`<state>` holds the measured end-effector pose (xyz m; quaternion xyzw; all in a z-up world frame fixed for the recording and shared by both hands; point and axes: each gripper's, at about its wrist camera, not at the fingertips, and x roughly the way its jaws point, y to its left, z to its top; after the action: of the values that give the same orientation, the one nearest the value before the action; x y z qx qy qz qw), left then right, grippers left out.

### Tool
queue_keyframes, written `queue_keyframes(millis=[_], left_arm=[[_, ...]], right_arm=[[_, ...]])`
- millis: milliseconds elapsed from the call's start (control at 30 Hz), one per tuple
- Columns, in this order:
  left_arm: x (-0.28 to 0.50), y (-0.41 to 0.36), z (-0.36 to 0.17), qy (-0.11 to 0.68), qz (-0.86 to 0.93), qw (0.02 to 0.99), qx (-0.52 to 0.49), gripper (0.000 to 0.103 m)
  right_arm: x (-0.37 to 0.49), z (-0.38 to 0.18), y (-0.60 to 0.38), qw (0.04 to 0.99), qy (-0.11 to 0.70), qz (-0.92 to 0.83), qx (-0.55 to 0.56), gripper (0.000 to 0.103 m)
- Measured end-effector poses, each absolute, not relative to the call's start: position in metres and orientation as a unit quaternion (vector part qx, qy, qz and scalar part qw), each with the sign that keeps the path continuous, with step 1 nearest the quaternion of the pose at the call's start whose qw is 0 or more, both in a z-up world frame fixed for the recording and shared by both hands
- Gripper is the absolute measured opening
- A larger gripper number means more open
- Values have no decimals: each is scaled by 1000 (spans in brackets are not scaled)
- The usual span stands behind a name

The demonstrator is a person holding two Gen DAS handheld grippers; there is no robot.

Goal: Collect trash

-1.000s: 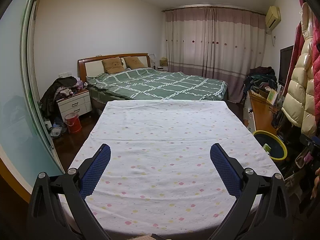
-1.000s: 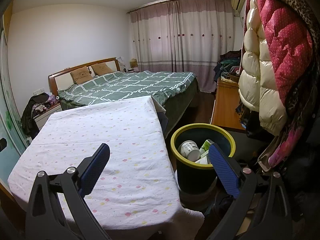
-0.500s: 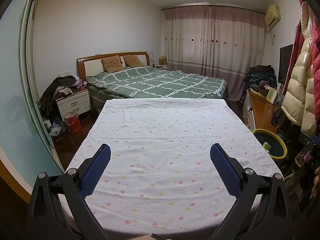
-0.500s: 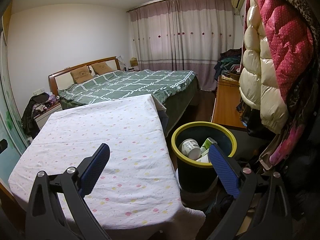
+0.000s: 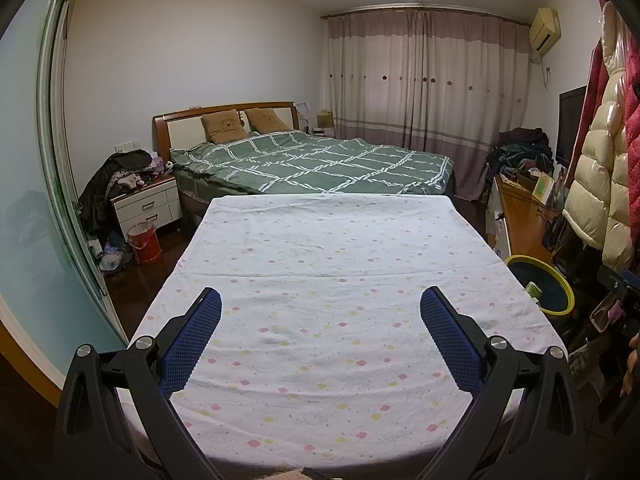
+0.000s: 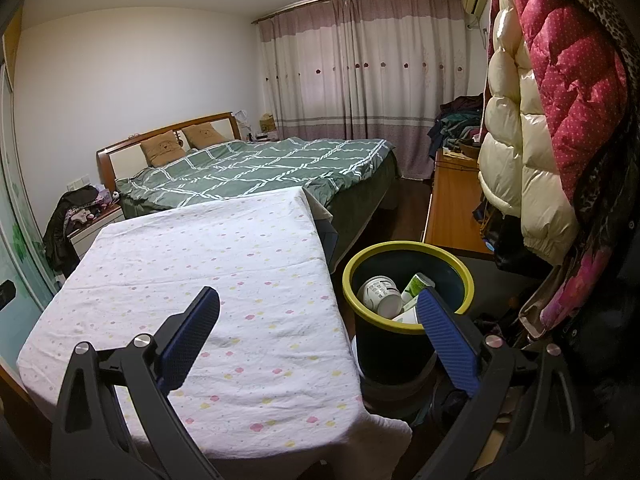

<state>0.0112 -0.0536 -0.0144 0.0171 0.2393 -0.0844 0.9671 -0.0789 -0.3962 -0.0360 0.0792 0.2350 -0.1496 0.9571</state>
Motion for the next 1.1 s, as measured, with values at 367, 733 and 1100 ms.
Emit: queue_keyframes(millis=[367, 733, 1100], left_arm=[[11, -53, -15, 240, -85, 967, 18, 98], [10, -54, -17, 241, -85, 967, 19, 98], [6, -53, -24, 240, -86, 967, 14, 98]], right_arm=[[-79, -35, -398, 957, 235, -150, 79, 94], [-78, -37, -397, 957, 237, -150, 80, 94], [-78, -39, -397, 956, 239, -149, 80, 94]])
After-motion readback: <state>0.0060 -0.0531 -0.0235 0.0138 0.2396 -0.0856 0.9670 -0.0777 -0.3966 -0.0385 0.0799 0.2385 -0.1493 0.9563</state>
